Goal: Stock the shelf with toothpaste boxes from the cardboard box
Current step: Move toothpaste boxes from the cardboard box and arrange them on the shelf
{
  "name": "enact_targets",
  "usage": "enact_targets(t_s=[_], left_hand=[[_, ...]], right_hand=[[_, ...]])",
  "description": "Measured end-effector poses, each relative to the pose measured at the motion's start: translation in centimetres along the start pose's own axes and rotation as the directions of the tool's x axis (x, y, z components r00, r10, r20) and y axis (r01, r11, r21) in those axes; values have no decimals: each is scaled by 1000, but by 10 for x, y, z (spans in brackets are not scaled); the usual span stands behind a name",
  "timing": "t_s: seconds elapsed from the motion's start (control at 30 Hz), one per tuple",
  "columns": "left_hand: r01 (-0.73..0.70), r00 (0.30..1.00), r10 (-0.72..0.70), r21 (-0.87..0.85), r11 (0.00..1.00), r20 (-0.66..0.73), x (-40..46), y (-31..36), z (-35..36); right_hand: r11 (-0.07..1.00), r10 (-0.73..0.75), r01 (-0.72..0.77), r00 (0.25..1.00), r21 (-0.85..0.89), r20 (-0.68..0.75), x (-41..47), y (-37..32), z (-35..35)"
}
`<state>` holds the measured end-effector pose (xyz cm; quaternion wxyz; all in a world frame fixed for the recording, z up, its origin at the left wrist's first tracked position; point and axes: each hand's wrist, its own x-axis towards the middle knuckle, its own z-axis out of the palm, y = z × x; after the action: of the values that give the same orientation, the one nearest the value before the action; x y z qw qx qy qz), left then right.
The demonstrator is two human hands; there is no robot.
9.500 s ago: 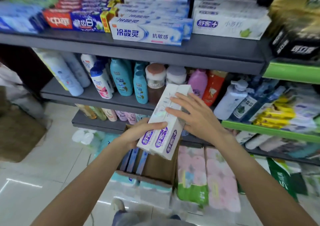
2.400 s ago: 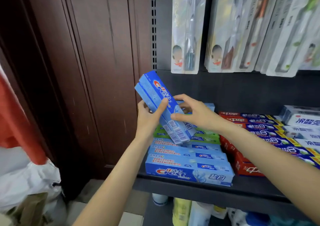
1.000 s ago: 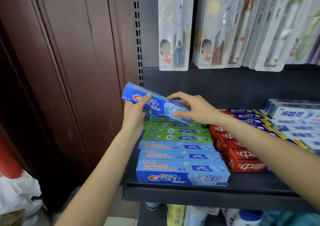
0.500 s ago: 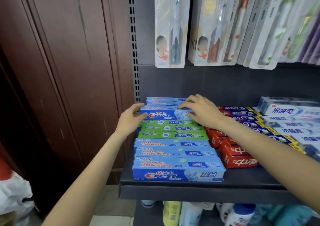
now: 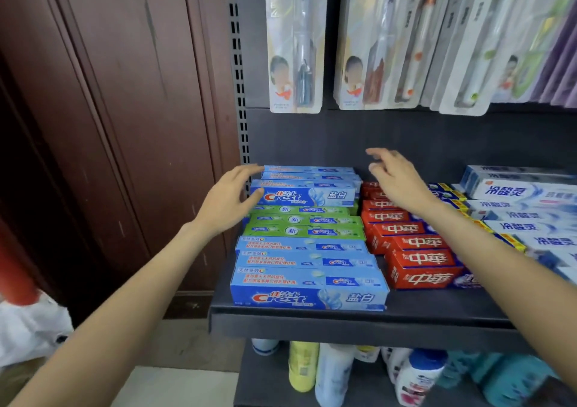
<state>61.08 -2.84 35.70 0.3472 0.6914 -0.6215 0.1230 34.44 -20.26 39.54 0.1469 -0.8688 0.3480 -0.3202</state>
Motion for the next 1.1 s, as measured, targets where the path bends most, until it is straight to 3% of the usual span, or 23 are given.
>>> enact_targets(t_s=[0.17,0.4,0.47,0.67,0.87,1.0,1.1], left_hand=[[184,959,-159,-89,979,234,28,-6,18],[380,919,-300,-367,849,257,34,-16,44],[405,911,-321,-409,818,260,35,-16,46],[418,907,-312,-504,756,283,34,-16,45],[458,881,-377,-717,525,286,30,-14,44],[437,880,-412,-746,502,238,31,-12,49],[427,882,-418,-742,517,216,31,-9,48]], right_hand=[[992,108,-121,967,43,230,20,-12,31],[928,280,-331,923,169,265,33,-25,64],[907,280,-340,928,250,248,34,-23,68],[895,301,-373,910,246,285,38,-15,70],[845,297,-388,912,367,282,39,-20,80],[728,331,-456,888,512,320,43,-18,84],[744,309,-458,881,487,357,43,-16,83]])
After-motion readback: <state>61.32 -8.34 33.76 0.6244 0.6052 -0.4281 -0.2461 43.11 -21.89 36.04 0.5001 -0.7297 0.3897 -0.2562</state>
